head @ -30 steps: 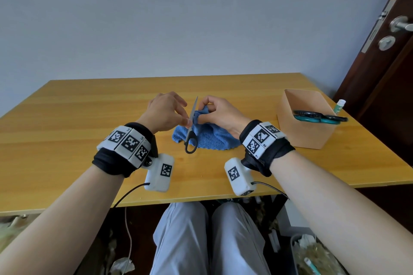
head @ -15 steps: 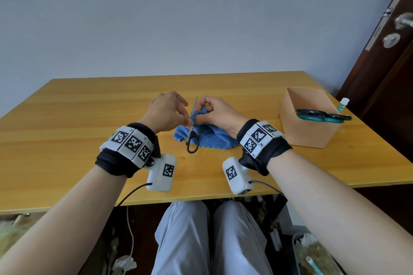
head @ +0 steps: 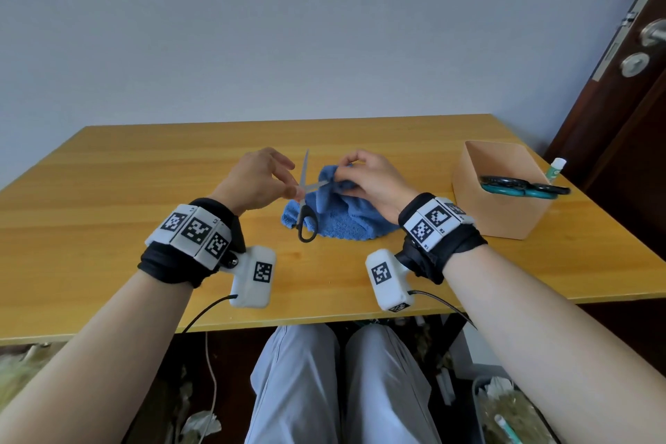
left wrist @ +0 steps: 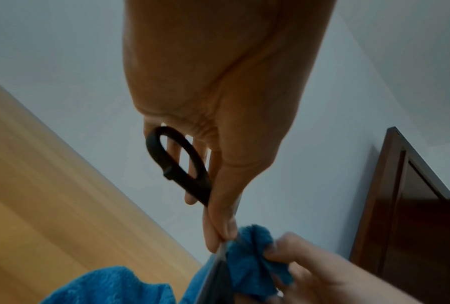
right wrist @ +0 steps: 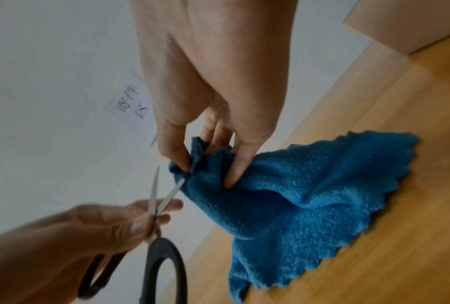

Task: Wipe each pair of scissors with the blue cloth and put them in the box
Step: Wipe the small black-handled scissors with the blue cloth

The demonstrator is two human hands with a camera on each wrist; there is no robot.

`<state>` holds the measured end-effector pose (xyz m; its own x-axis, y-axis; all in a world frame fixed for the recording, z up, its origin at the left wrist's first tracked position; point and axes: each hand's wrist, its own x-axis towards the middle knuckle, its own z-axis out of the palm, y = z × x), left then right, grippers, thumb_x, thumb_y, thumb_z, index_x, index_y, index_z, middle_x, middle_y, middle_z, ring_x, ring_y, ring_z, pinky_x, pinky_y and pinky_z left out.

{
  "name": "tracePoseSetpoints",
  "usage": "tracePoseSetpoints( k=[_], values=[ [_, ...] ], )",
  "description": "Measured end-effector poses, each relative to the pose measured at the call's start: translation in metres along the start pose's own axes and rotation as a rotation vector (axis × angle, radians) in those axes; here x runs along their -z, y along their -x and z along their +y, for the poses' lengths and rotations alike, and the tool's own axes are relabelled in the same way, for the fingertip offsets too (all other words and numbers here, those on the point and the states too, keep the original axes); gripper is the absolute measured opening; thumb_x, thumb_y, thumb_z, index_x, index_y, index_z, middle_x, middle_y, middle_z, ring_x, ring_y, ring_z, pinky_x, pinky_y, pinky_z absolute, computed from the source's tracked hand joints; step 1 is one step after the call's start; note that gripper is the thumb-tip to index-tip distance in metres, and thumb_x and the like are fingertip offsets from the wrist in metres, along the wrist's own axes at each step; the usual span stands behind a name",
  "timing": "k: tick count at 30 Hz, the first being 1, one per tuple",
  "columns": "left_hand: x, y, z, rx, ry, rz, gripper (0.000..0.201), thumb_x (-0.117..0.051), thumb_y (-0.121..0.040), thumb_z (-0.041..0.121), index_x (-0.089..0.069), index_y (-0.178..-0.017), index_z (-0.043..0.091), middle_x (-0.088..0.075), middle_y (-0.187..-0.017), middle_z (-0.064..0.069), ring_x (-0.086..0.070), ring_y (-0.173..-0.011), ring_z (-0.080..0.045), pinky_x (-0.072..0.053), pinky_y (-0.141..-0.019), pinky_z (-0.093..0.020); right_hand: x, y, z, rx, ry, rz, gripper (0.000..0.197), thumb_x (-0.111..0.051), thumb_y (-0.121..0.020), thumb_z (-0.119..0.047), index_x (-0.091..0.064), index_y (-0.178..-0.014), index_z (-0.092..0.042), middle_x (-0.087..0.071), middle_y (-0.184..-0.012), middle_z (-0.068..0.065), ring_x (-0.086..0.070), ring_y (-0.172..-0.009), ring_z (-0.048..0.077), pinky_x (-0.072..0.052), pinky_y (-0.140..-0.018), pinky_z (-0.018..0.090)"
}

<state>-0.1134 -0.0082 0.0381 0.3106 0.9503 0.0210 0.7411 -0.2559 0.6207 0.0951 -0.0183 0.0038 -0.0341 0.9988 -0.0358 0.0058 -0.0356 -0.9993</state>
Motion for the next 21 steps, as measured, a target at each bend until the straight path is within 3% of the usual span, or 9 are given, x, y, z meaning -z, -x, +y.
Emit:
tracePoseSetpoints(
  k=[3, 6, 10, 12, 15, 18, 21],
  values=[
    [0.008, 0.001, -0.006, 0.016, 0.074, 0.015, 0.006, -0.083, -0.08, 0.024, -0.081, -0.077, 0.019, -0.058, -0.126, 0.01, -0.05, -0.121, -0.014, -0.041, -0.099, -0.039, 0.01, 0.0, 0.003, -0.036, -0.24, 0.066, 0.007, -0.062, -0.092, -0.008, -0.058, -0.086, -0.009, -0.059, -0.09, 0.01, -0.061, -0.089, 0.023, -0.058, -0.087, 0.034],
    [0.011, 0.0, -0.007, 0.015, 0.078, 0.021, 0.007, -0.082, -0.081, 0.023, -0.081, -0.08, 0.017, -0.057, -0.128, 0.009, -0.049, -0.119, -0.013, -0.037, -0.093, -0.034, 0.013, -0.001, 0.007, -0.039, -0.265, 0.102, 0.017, -0.06, -0.092, -0.012, -0.059, -0.075, -0.011, -0.057, -0.077, 0.005, -0.055, -0.078, 0.021, -0.055, -0.076, 0.031],
    [0.013, -0.002, -0.009, 0.031, 0.025, 0.039, 0.009, -0.083, -0.08, 0.026, -0.078, -0.075, 0.021, -0.057, -0.128, 0.01, -0.048, -0.123, -0.014, -0.037, -0.097, -0.037, 0.011, 0.001, 0.009, 0.028, -0.104, 0.096, 0.011, -0.064, -0.095, -0.015, -0.065, -0.085, -0.009, -0.066, -0.095, 0.001, -0.063, -0.092, 0.017, -0.056, -0.078, 0.028],
    [0.013, -0.002, -0.01, 0.033, 0.027, 0.043, 0.01, -0.084, -0.08, 0.026, -0.078, -0.072, 0.022, -0.057, -0.127, 0.01, -0.048, -0.123, -0.015, -0.038, -0.099, -0.038, 0.009, 0.002, 0.007, 0.058, -0.086, 0.055, 0.006, -0.067, -0.092, -0.01, -0.064, -0.096, -0.007, -0.069, -0.093, 0.002, -0.066, -0.087, 0.014, -0.056, -0.077, 0.027],
    [0.012, -0.003, -0.012, 0.022, 0.022, 0.044, 0.01, -0.084, -0.079, 0.027, -0.078, -0.072, 0.022, -0.058, -0.126, 0.011, -0.047, -0.124, -0.015, -0.039, -0.104, -0.043, 0.004, 0.004, 0.006, 0.061, -0.091, -0.041, 0.031, -0.07, -0.088, -0.002, -0.063, -0.118, -0.003, -0.071, -0.098, 0.015, -0.07, -0.087, 0.019, -0.058, -0.077, 0.027],
    [0.009, -0.003, -0.012, 0.0, 0.013, 0.032, 0.01, -0.084, -0.078, 0.027, -0.079, -0.074, 0.021, -0.058, -0.126, 0.011, -0.047, -0.125, -0.015, -0.039, -0.104, -0.042, -0.001, 0.004, 0.007, 0.046, -0.026, -0.101, 0.031, -0.07, -0.087, -0.001, -0.067, -0.118, -0.004, -0.071, -0.111, 0.018, -0.071, -0.099, 0.025, -0.059, -0.085, 0.031],
    [0.006, -0.003, -0.011, -0.022, -0.022, 0.02, 0.011, -0.084, -0.079, 0.028, -0.079, -0.077, 0.018, -0.057, -0.127, 0.012, -0.046, -0.126, -0.015, -0.037, -0.106, -0.043, -0.005, 0.003, 0.009, 0.026, 0.063, -0.086, 0.027, -0.075, -0.084, -0.003, -0.07, -0.11, -0.005, -0.072, -0.108, 0.017, -0.072, -0.097, 0.025, -0.059, -0.086, 0.032]
  ],
)
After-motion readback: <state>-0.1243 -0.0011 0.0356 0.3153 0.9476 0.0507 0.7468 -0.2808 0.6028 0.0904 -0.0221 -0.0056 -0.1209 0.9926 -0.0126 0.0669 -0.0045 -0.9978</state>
